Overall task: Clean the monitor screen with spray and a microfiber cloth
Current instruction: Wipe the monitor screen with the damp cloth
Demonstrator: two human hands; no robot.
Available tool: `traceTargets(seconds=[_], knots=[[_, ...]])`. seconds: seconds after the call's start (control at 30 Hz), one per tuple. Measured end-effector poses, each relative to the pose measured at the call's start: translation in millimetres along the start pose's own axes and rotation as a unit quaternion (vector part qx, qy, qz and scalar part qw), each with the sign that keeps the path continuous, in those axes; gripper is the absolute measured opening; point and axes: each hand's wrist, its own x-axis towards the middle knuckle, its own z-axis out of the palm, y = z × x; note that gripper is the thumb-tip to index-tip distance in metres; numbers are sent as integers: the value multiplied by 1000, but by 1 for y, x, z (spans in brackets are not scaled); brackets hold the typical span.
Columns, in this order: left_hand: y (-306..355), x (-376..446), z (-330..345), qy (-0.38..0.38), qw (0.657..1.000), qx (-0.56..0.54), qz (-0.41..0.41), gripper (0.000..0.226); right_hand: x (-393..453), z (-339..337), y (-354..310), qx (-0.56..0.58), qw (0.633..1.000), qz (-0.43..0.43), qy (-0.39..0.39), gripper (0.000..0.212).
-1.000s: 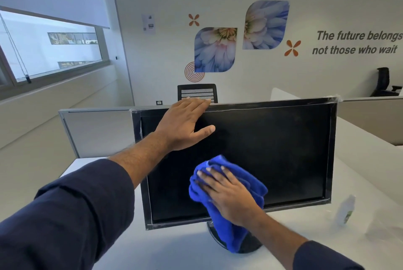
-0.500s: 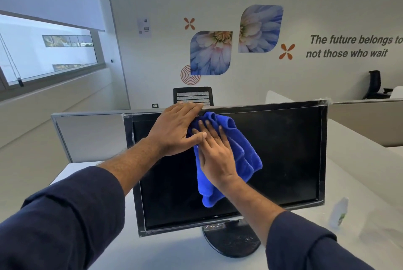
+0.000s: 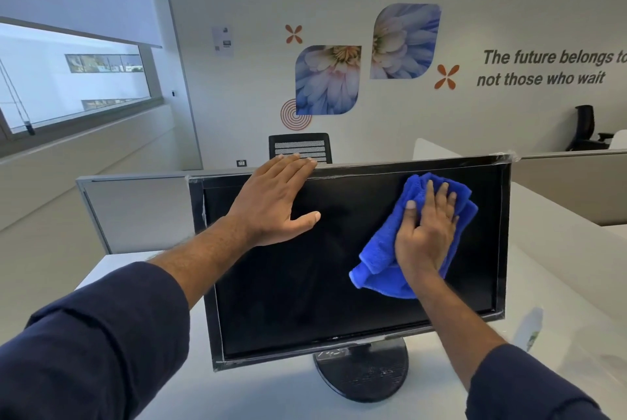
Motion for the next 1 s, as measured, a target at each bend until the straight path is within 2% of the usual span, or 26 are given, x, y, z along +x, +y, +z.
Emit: traceTargets(seconds=[0.07, 0.23, 0.33, 0.43, 0.5, 0.6, 0.67, 0.73, 0.87, 1.0], knots=[[-1, -1, 0, -2, 1000, -2, -2, 87, -9, 6, -20, 10, 1000, -24, -10, 58], [-2, -1, -3, -5, 1000, -19, -1, 86, -48, 34, -75, -20, 982, -174, -71, 55], [-2, -1, -2, -7, 999, -34, -4, 86, -71, 49, -85, -50, 948, -290, -120, 50], [-5, -2, -1, -6, 999, -39, -4, 84, -72, 47, -67, -69, 915, -373, -135, 47], [-4, -1, -1, -4, 999, -37, -3, 85, -66, 41, -52, -80, 907, -393, -130, 50], [1, 4, -1, 2, 999, -36, -4, 84, -67, 34, -43, -81, 921, -365, -113, 50], [2, 3, -1, 5, 999, -37, -11, 83, -79, 30, -40, -78, 916, -374, -127, 49], [0, 0, -1, 7, 999, -39, -16, 82, -98, 28, -31, -88, 884, -425, -176, 54], [0, -4, -2, 6, 999, -34, -18, 81, -146, 23, -5, -127, 788, -530, -287, 59], [4, -1, -3, 6, 999, -42, -19, 80, -168, 14, 18, -174, 740, -556, -335, 62]])
